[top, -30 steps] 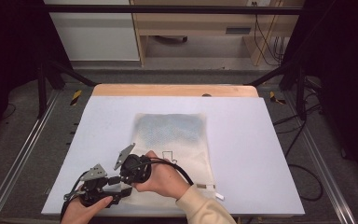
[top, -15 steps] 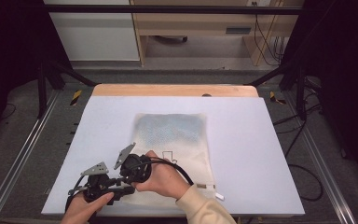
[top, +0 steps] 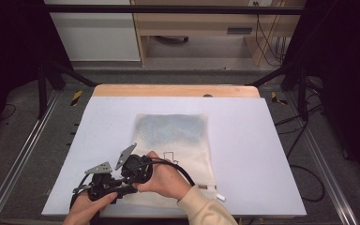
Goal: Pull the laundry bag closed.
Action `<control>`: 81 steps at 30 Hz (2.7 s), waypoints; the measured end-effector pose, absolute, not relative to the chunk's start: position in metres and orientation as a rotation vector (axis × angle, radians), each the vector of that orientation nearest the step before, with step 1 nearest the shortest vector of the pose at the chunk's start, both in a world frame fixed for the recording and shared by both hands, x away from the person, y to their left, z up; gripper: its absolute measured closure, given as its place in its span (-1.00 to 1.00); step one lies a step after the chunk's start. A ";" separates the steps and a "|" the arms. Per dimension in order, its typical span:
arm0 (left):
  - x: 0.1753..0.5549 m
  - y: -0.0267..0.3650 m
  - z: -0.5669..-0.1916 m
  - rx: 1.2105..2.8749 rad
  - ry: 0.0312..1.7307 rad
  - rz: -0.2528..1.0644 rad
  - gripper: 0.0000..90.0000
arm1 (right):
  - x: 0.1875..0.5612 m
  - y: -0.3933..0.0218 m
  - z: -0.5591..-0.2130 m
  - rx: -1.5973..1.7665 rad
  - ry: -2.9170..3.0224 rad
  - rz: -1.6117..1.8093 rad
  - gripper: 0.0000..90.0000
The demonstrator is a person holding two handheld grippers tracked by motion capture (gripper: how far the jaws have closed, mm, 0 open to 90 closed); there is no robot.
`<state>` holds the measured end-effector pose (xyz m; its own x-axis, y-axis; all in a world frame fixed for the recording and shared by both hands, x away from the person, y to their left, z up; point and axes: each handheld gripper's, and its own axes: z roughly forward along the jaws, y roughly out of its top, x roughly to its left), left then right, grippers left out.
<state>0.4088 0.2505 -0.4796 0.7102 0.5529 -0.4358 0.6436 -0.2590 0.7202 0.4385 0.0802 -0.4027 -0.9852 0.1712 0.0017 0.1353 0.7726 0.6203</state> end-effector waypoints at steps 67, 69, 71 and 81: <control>0.412 0.246 -0.474 1.974 0.909 -0.098 0.89 | 0.444 0.031 -0.426 0.305 2.921 0.894 0.83; 0.412 0.246 -0.473 1.975 0.900 -0.098 0.89 | 0.444 0.030 -0.426 0.297 2.918 0.895 0.83; 0.412 0.246 -0.473 1.971 0.905 -0.100 0.89 | 0.444 0.029 -0.426 0.306 2.918 0.899 0.83; 0.411 0.244 -0.474 1.982 0.904 -0.104 0.89 | 0.444 0.020 -0.427 0.331 2.913 0.892 0.83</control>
